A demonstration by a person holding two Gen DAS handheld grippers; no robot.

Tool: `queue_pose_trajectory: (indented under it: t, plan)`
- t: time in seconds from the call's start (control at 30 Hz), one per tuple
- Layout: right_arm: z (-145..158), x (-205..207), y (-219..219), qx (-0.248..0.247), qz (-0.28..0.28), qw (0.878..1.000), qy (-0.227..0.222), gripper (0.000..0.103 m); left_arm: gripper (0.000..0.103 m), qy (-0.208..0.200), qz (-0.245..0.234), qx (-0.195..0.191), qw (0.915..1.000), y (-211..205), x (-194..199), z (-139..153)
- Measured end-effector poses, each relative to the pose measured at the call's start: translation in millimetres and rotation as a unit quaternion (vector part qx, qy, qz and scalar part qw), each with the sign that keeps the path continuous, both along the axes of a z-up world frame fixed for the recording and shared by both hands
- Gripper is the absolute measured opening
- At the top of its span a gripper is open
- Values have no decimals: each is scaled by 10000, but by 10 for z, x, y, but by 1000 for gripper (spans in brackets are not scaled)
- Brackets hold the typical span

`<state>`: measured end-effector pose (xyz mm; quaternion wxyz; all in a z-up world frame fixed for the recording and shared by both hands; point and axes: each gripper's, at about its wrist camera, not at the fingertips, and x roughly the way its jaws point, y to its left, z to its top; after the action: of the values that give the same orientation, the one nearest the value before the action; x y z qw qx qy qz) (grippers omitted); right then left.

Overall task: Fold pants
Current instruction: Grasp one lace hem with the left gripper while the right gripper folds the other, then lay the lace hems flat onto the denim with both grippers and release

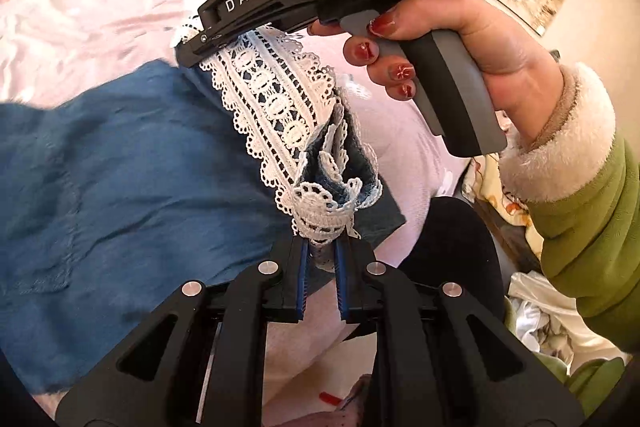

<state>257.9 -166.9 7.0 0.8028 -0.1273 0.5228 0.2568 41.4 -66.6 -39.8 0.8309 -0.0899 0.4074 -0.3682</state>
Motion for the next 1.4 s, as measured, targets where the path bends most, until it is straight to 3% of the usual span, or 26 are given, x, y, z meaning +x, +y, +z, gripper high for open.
queue_pose_trajectory:
  t: [0.17, 0.27, 0.33, 0.43, 0.6, 0.7, 0.73, 0.77, 0.8, 1.07, 1.27, 1.3, 1.33, 1.37, 1.4]
  plan:
    - [-168, -5, 252, -264, 24, 9996, 90, 33, 6, 250, 151, -71, 9995, 62, 3, -34]
    - [-106, -23, 273, 259, 86, 9995, 179, 53, 7, 292, 206, -66, 9993, 125, 15, -8]
    - [37, -67, 252, 606, 218, 9979, -10, 65, 7, 345, 257, -52, 9991, 163, 8, -24]
    - [216, -103, 158, 787, 254, 9962, -282, 68, 9, 419, 321, -36, 9986, 217, 15, -51]
    - [222, -89, -109, 754, 89, 9968, -258, 69, 17, 437, 446, -50, 9980, 314, -3, -36]
    - [148, -124, -171, 812, 117, 9966, -102, 69, 23, 430, 435, -35, 9981, 317, -56, -30]
    - [131, -129, -157, 857, 165, 9962, -60, 69, 27, 448, 413, -23, 9981, 315, -80, -34]
    - [129, -137, -134, 871, 196, 9960, -57, 69, 38, 476, 380, -32, 9981, 310, -108, -40]
    - [114, -137, -86, 877, 264, 9958, -61, 69, 41, 492, 352, -53, 9982, 312, -133, -41]
    - [21, -43, 284, 705, 603, 9957, -42, 69, 60, 210, 548, 59, 9983, 346, -219, 132]
    - [-114, -3, 522, 284, 771, 9965, -121, 68, 66, 226, 782, 440, 9957, 217, -26, 116]
    - [-155, 20, 541, 218, 744, 9969, -92, 58, 65, 302, 852, 524, 9945, 193, 30, 75]
    - [-196, 36, 558, 154, 772, 9969, -40, 39, 60, 354, 887, 587, 9937, 181, 67, 51]
    - [-227, 40, 576, 112, 839, 9964, -1, 37, 48, 385, 909, 664, 9929, 149, 100, 15]
    - [-238, 34, 587, 74, 868, 9962, -26, 30, 45, 409, 916, 665, 9927, 163, 114, 5]
